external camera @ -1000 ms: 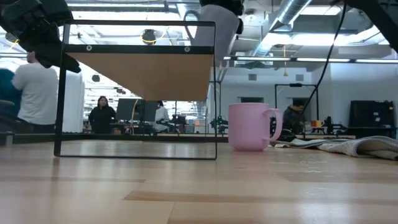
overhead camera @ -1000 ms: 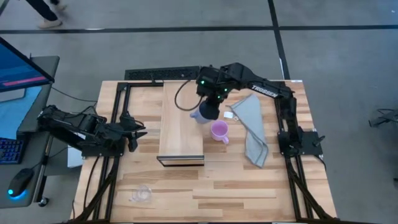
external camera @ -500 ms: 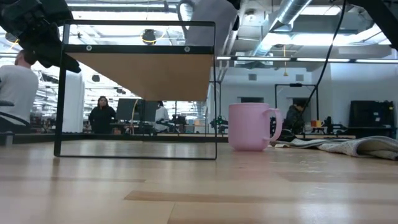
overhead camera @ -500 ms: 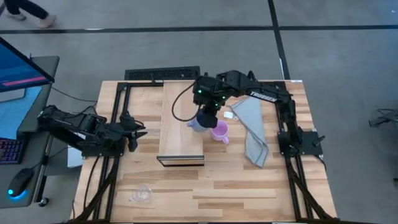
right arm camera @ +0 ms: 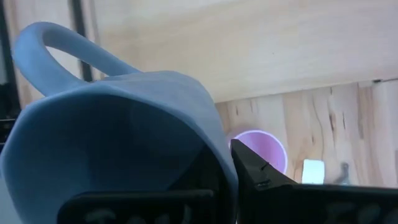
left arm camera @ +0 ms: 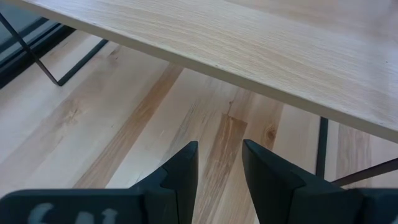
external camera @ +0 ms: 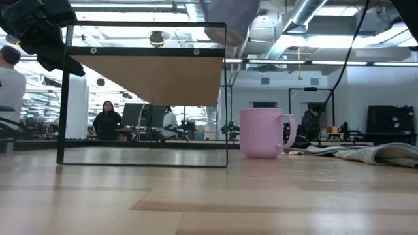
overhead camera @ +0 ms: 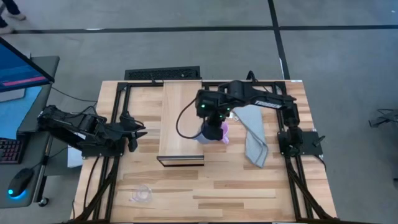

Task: Stack small to large cups/mugs on shelf
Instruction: Put the blue mug on the shelf

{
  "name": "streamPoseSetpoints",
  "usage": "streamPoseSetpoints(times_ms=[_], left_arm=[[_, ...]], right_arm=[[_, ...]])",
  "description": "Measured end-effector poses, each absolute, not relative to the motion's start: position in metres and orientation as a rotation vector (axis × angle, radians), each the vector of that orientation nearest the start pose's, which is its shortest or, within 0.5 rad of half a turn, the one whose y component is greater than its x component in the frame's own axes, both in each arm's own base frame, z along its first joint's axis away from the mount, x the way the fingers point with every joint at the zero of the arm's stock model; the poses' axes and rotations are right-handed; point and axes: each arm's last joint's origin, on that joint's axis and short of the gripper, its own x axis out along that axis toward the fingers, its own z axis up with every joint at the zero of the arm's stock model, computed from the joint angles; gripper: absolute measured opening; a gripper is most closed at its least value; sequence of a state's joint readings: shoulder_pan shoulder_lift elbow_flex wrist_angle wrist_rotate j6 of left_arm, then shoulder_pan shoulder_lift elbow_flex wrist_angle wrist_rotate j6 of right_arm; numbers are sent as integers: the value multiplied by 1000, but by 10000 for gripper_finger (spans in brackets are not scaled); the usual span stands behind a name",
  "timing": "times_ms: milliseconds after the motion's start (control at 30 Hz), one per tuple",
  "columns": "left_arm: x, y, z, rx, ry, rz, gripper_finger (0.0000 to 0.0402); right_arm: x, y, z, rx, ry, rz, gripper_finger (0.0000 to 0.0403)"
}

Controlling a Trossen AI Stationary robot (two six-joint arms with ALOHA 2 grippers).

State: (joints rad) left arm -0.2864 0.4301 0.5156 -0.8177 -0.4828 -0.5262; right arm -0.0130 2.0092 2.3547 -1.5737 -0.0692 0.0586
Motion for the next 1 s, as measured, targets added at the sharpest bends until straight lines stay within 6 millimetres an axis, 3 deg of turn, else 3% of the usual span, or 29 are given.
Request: streamPoseSetpoints(times_ms=[667, 1000], left_arm=[[90, -13, 234, -213, 587, 344, 116], [90, -13, 234, -213, 587, 345, 116]], right_arm=[[372, -7, 395, 105, 1214, -19, 28], [372, 15, 395, 102, 1219, 42, 28]])
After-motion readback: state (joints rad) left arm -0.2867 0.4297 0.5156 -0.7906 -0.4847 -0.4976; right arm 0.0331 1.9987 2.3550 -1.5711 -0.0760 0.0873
